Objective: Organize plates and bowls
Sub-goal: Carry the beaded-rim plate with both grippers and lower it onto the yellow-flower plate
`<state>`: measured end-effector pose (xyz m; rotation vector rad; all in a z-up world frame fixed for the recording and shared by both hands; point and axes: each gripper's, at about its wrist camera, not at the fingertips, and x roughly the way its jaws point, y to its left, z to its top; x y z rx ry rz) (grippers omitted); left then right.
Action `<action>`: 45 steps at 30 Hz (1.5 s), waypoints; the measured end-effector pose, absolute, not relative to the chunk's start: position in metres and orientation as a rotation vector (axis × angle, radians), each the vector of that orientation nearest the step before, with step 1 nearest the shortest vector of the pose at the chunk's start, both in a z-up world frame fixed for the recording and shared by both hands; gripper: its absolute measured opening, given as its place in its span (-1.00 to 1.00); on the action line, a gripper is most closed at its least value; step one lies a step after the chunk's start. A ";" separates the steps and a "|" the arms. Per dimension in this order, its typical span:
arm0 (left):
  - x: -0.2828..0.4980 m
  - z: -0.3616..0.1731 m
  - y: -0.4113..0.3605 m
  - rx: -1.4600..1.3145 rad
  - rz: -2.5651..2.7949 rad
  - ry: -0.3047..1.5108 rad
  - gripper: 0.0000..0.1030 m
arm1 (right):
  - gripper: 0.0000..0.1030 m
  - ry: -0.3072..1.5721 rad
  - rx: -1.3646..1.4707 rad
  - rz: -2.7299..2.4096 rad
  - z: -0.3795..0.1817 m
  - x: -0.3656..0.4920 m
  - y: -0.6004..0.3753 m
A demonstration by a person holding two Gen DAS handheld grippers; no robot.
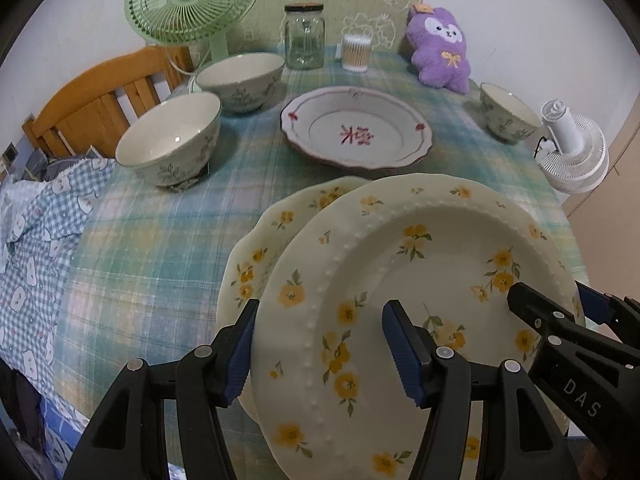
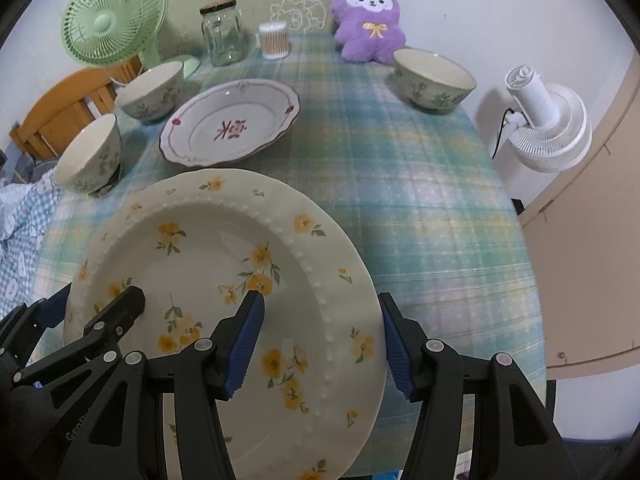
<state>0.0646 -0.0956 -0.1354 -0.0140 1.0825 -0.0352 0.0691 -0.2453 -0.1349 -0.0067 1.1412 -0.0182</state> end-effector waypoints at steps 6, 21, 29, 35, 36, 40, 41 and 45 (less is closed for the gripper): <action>0.074 -0.154 -0.087 -0.018 -0.029 1.112 0.21 | 0.17 1.178 -0.016 -0.026 -0.152 0.078 -0.238; 0.087 -0.168 -0.088 -0.003 0.000 1.111 0.22 | 0.16 1.219 -0.037 -0.026 -0.168 0.093 -0.235; 0.085 -0.170 -0.094 0.048 0.014 1.099 0.34 | 0.16 1.227 -0.033 -0.008 -0.168 0.093 -0.235; 0.084 -0.172 -0.096 0.075 0.015 1.099 0.46 | 0.16 1.211 -0.022 -0.035 -0.160 0.083 -0.244; 0.084 -0.171 -0.095 0.072 0.017 1.103 0.53 | 0.16 1.200 -0.019 -0.040 -0.157 0.081 -0.246; 0.080 -0.161 -0.093 0.068 0.027 1.080 0.65 | -0.28 1.196 -0.004 -0.011 -0.153 0.078 -0.246; 0.079 -0.159 -0.091 0.062 0.025 1.079 0.65 | -0.32 1.199 -0.011 -0.008 -0.154 0.078 -0.243; 0.076 -0.157 -0.087 0.055 0.019 1.076 0.66 | -0.32 1.196 -0.015 -0.021 -0.156 0.078 -0.237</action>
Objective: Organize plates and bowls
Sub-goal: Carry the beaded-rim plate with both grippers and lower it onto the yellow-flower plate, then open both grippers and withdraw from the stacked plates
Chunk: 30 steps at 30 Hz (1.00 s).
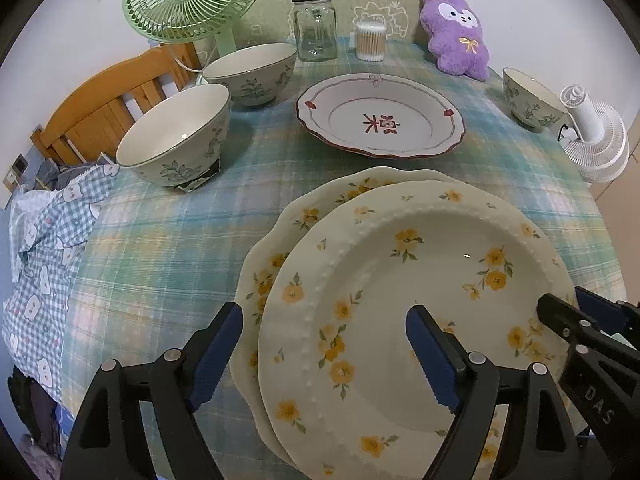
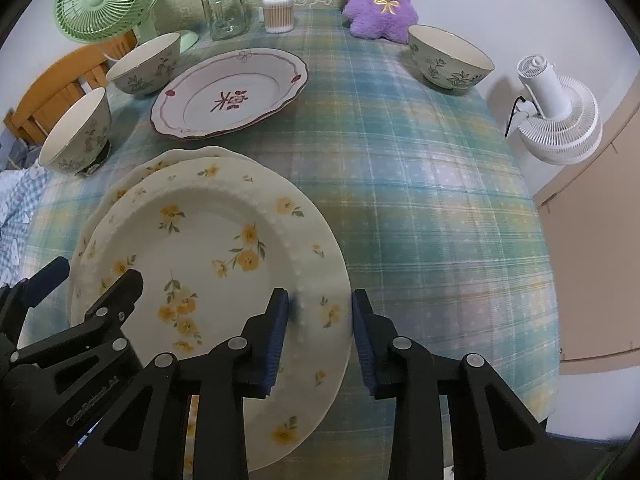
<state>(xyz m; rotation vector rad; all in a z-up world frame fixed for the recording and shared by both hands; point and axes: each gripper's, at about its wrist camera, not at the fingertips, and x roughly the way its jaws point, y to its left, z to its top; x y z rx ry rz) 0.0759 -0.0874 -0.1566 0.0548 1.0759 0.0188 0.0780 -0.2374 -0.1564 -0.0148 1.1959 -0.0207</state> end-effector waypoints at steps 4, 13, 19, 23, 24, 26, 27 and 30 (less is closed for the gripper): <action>0.074 -0.156 -0.084 0.041 0.000 1.083 0.70 | -0.31 1.196 -0.015 -0.023 -0.159 0.082 -0.233; 0.074 -0.154 -0.078 0.044 -0.011 1.080 0.72 | -0.27 1.189 -0.024 -0.036 -0.164 0.089 -0.223; 0.073 -0.154 -0.076 0.043 -0.028 1.084 0.72 | -0.17 1.190 -0.056 -0.057 -0.166 0.090 -0.216; 0.070 -0.152 -0.074 0.046 -0.040 1.079 0.72 | -0.16 1.194 -0.038 -0.040 -0.164 0.089 -0.220; 0.069 -0.150 -0.074 0.047 -0.045 1.077 0.72 | -0.16 1.193 -0.030 -0.038 -0.162 0.088 -0.221; 0.068 -0.146 -0.073 0.047 -0.058 1.070 0.72 | -0.14 1.181 -0.027 -0.048 -0.154 0.086 -0.221; 0.068 -0.144 -0.073 0.047 -0.063 1.066 0.73 | -0.11 1.175 -0.025 -0.046 -0.151 0.085 -0.220; 0.065 -0.132 -0.071 0.050 -0.075 1.040 0.75 | 0.11 1.135 -0.015 -0.065 -0.134 0.081 -0.219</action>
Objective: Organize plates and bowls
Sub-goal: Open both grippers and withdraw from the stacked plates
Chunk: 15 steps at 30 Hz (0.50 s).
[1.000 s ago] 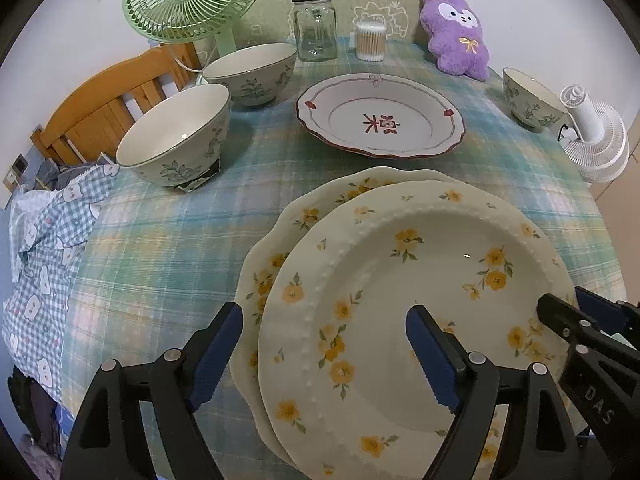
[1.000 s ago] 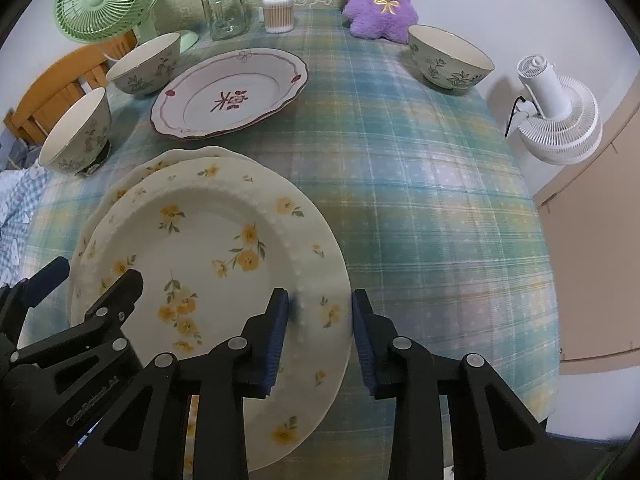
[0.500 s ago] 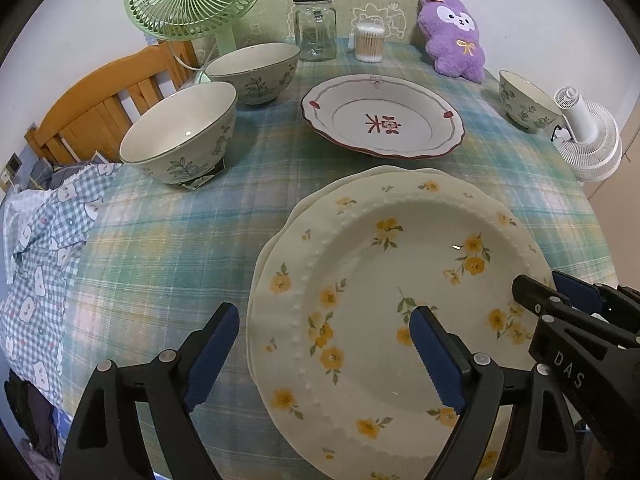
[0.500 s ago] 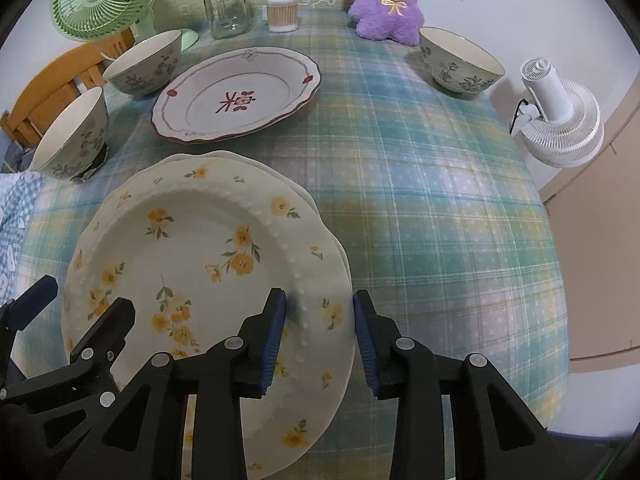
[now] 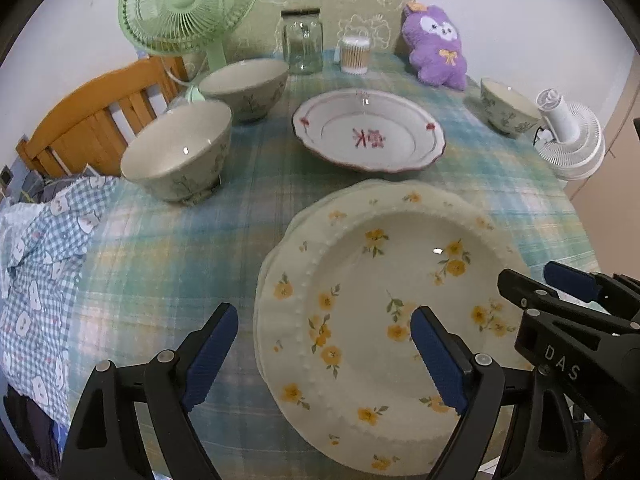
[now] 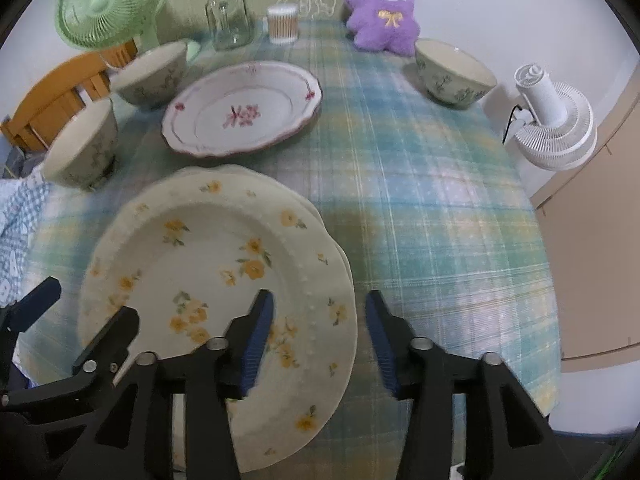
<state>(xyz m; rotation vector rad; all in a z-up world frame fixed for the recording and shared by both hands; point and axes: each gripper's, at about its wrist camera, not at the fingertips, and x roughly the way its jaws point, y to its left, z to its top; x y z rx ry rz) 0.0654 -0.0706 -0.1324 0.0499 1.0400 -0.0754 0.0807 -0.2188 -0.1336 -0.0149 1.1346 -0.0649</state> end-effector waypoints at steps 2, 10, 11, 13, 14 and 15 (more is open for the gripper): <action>0.064 -0.122 -0.067 0.047 -0.082 1.016 0.78 | 0.24 1.111 -0.003 -0.074 -0.123 0.078 -0.219; 0.059 -0.086 -0.057 0.037 -0.098 0.950 0.88 | 0.32 1.018 0.014 -0.078 -0.076 0.072 -0.212; 0.059 -0.081 -0.057 0.032 -0.102 0.942 0.88 | 0.32 1.003 0.003 -0.076 -0.069 0.072 -0.210; 0.060 -0.070 -0.057 0.014 -0.117 0.914 0.87 | 0.32 0.962 -0.008 -0.061 -0.056 0.072 -0.208; 0.060 -0.065 -0.058 0.009 -0.120 0.897 0.87 | 0.32 0.947 -0.012 -0.053 -0.051 0.074 -0.207; 0.061 -0.059 -0.059 0.010 -0.121 0.884 0.87 | 0.32 0.935 -0.012 -0.046 -0.045 0.076 -0.206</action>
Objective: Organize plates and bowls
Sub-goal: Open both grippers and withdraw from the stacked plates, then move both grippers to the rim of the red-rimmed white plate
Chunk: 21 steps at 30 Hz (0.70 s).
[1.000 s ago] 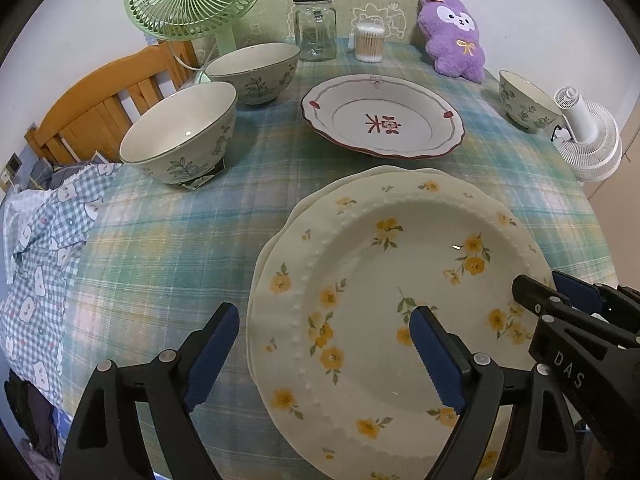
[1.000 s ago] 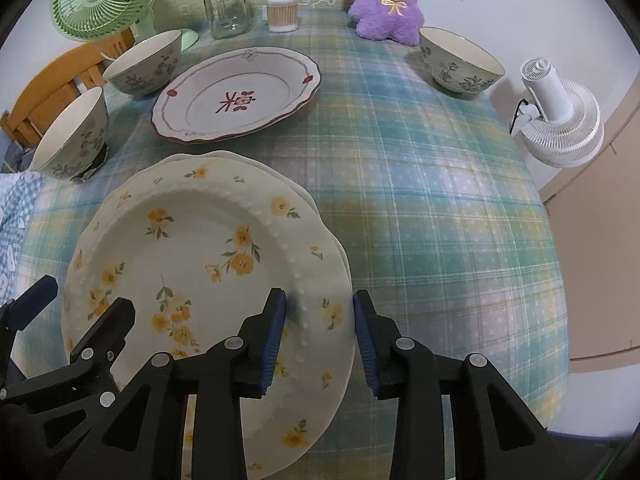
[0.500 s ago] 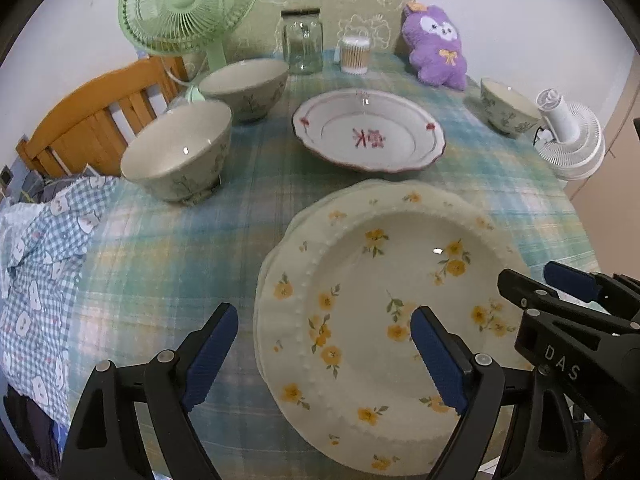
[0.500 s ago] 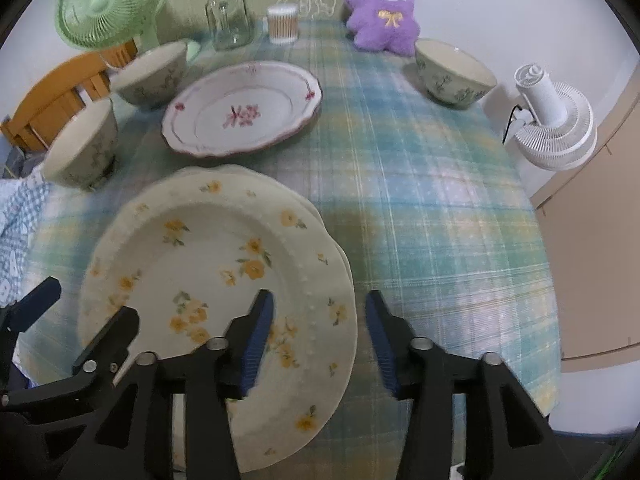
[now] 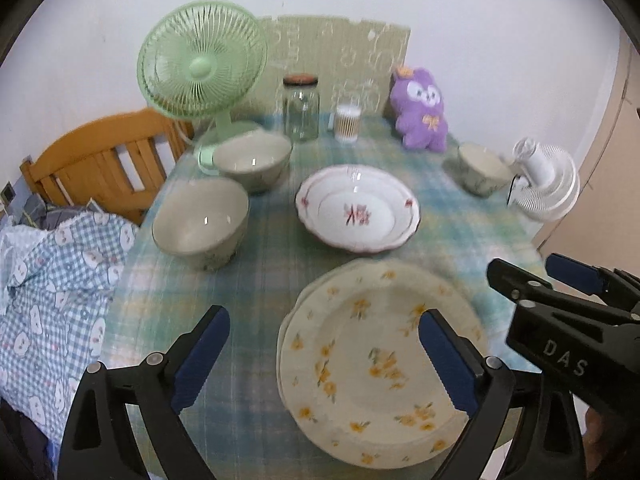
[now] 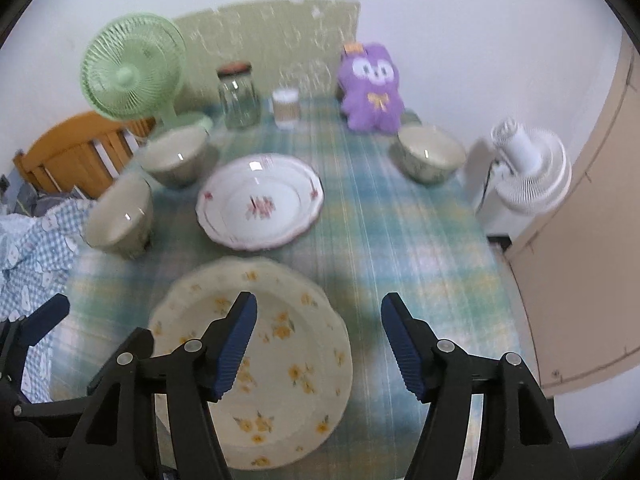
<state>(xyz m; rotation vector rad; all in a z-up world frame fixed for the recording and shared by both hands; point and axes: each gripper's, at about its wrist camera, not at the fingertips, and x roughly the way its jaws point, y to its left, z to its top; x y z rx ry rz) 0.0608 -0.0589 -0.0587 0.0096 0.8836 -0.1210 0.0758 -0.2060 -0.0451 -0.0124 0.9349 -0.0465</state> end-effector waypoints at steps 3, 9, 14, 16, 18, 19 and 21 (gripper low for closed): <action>0.067 -0.047 -0.061 0.010 -0.111 0.860 0.87 | 0.32 0.917 0.001 -0.039 -0.035 0.083 -0.207; 0.088 -0.034 -0.064 -0.003 -0.114 0.839 0.87 | 0.42 0.869 0.035 -0.011 -0.024 0.107 -0.215; 0.107 -0.031 -0.070 -0.002 -0.084 0.830 0.88 | 0.49 0.866 0.015 0.019 -0.025 0.135 -0.220; 0.118 -0.034 -0.075 0.006 -0.074 0.835 0.87 | 0.52 0.873 0.010 0.032 -0.029 0.147 -0.223; 0.130 -0.038 -0.079 0.001 -0.060 0.846 0.87 | 0.52 0.877 0.012 0.039 -0.033 0.158 -0.226; 0.136 -0.040 -0.080 -0.007 -0.057 0.851 0.87 | 0.52 0.879 0.013 0.048 -0.035 0.165 -0.228; 0.148 -0.046 -0.081 -0.026 -0.052 0.864 0.87 | 0.52 0.897 0.004 0.077 -0.041 0.181 -0.230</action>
